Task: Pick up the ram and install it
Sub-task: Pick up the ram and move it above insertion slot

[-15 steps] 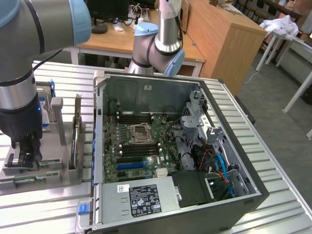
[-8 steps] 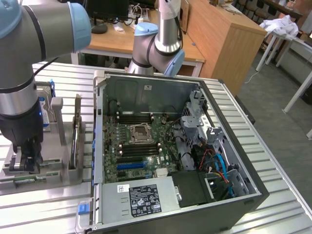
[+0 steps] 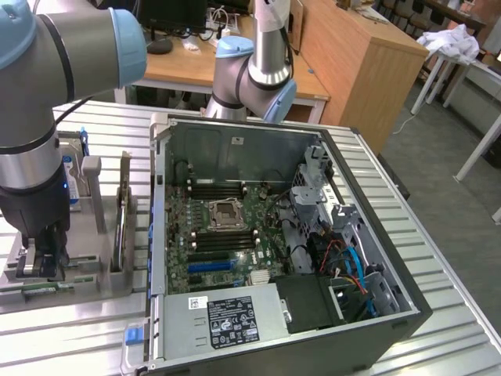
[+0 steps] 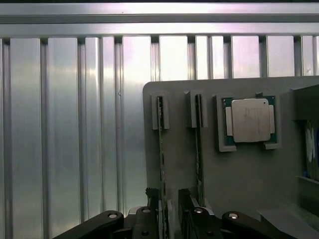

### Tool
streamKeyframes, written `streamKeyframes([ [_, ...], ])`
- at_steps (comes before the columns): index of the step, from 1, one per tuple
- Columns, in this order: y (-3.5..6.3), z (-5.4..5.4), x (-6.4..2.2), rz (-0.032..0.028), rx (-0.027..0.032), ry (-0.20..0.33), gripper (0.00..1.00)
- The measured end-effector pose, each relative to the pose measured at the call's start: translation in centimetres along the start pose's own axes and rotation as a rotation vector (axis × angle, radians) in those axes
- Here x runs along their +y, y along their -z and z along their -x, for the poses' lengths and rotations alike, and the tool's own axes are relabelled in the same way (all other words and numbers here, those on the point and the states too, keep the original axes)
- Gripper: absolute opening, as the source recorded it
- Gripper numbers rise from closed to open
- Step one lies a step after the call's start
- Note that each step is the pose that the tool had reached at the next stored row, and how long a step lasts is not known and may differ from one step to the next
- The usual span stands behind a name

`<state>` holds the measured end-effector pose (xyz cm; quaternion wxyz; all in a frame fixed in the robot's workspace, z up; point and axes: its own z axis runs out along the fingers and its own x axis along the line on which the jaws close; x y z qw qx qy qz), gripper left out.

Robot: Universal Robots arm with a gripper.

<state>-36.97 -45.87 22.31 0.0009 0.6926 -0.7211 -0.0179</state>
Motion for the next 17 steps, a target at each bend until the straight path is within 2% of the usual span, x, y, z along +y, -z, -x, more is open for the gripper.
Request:
streamKeyframes([
  [11, -0.02, -0.42, -0.01, -0.0002, -0.0002, 0.0, 0.3],
  [17, -0.49, -0.44, -0.03, -0.0002, -0.0002, 0.0, 0.3],
])
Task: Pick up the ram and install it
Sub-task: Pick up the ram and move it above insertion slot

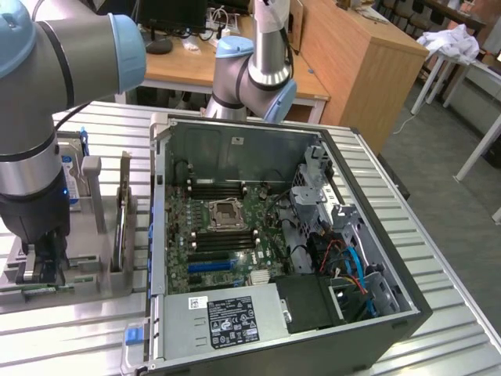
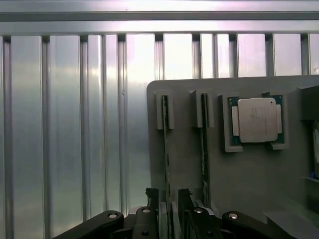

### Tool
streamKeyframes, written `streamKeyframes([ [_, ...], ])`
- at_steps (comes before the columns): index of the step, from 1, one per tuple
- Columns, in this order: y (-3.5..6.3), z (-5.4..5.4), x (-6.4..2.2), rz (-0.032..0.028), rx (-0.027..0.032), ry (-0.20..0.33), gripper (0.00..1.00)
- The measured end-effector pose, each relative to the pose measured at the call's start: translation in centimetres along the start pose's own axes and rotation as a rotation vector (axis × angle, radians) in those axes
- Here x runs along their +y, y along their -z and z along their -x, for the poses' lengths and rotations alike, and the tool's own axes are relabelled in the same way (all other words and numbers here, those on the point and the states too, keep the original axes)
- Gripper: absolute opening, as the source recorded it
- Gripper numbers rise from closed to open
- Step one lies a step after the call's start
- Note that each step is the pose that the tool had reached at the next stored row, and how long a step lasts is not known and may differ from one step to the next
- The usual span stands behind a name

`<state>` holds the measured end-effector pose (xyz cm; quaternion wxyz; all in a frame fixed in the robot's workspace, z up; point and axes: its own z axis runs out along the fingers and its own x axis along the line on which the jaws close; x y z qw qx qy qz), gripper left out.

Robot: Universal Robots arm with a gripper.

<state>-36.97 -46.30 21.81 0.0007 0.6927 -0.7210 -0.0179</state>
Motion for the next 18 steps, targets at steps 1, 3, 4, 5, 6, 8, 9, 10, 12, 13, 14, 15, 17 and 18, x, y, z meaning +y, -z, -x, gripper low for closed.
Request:
streamKeyframes([
  [1, -0.06, 0.0, 0.0, 0.0001, 0.0, 0.0, 0.3],
  [3, -0.19, 0.0, -0.01, 0.0001, 0.0, 0.0, 0.3],
  [4, -0.26, 0.0, -0.01, 0.0001, 0.0001, 0.001, 0.3],
  [5, -0.33, 0.0, -0.01, 0.0001, 0.0, 0.001, 0.3],
  [6, -0.4, 0.0, -0.01, 0.0001, 0.0001, 0.001, 0.3],
  [8, -0.55, 0.0, -0.01, 0.0002, 0.0001, 0.001, 0.3],
  [9, -0.62, 0.0, -0.02, 0.0001, 0.0001, 0.001, 0.3],
  [10, -0.69, 0.0, -0.02, 0.0001, 0.0001, 0.002, 0.3],
  [12, -0.81, 0.0, -0.02, 0.0002, 0.0001, 0.002, 0.3],
  [13, -0.87, 0.0, -0.02, 0.0001, 0.0001, 0.002, 0.3],
  [14, -0.91, 0.0, -0.02, 0.0002, 0.0002, 0.002, 0.3],
  [15, -0.95, 0.0, -0.03, 0.0002, 0.0001, 0.002, 0.3],
  [17, -1.04, 0.0, -0.03, 0.0002, 0.0002, 0.002, 0.3],
  [18, -1.08, 0.0, -0.03, 0.0002, 0.0002, 0.003, 0.3],
])
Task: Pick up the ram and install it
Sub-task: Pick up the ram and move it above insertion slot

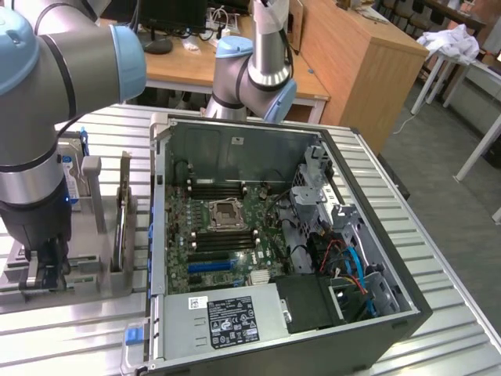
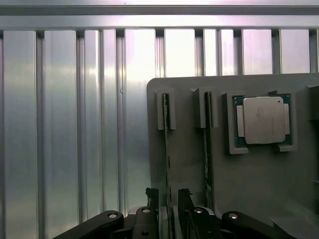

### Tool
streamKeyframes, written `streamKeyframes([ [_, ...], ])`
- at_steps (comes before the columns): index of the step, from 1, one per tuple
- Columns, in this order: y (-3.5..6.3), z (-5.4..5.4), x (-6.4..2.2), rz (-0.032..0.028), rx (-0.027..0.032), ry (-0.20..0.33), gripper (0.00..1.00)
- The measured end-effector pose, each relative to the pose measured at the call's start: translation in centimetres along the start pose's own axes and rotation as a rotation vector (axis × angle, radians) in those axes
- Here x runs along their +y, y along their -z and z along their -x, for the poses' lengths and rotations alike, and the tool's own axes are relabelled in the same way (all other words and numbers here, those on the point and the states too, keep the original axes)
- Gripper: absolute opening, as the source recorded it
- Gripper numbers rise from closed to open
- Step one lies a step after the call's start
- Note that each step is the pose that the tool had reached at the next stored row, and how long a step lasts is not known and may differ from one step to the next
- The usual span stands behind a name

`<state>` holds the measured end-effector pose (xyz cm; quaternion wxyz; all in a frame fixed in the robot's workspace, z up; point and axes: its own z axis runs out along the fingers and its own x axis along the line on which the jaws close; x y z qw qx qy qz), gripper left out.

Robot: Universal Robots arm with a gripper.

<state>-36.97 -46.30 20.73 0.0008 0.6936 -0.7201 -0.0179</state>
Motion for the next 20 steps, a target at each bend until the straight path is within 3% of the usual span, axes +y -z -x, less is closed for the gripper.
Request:
streamKeyframes([
  [20, -0.5, -0.01, -0.01, 0.0005, 0.0, 0.02, 0.3],
])
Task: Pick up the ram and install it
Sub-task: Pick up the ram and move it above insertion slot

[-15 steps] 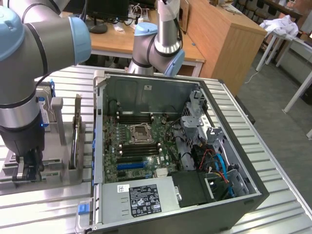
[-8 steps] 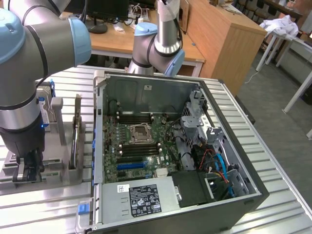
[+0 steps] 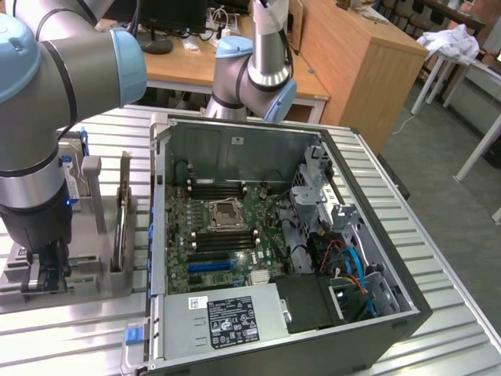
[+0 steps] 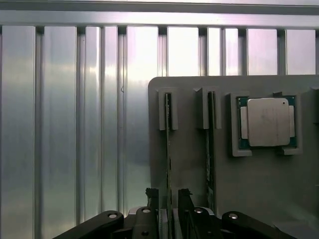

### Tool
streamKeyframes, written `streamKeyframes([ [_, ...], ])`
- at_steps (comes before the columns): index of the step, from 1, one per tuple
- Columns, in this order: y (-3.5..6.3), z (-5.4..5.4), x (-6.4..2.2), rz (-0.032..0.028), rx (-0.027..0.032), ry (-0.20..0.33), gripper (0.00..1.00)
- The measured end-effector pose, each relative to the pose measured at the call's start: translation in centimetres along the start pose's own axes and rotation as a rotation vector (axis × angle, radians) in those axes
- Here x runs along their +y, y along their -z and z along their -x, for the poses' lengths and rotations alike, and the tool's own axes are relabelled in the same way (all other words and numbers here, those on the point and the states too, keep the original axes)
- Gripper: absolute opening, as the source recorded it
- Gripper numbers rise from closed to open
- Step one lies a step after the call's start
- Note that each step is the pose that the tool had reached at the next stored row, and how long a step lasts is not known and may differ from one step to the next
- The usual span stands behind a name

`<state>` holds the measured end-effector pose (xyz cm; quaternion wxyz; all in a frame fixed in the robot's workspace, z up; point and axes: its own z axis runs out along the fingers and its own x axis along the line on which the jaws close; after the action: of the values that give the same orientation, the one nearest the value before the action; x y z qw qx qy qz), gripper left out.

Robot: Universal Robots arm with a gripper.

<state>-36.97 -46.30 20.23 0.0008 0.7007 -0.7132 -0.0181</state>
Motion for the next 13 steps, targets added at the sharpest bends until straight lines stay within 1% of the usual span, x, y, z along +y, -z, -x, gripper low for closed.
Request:
streamKeyframes([
  [4, -0.01, 0.0, 0.0, 0.0007, 0.0009, 0.035, 0.3],
  [13, -0.04, 0.03, -0.01, 0.0007, 0.0008, 0.036, 0.3],
])
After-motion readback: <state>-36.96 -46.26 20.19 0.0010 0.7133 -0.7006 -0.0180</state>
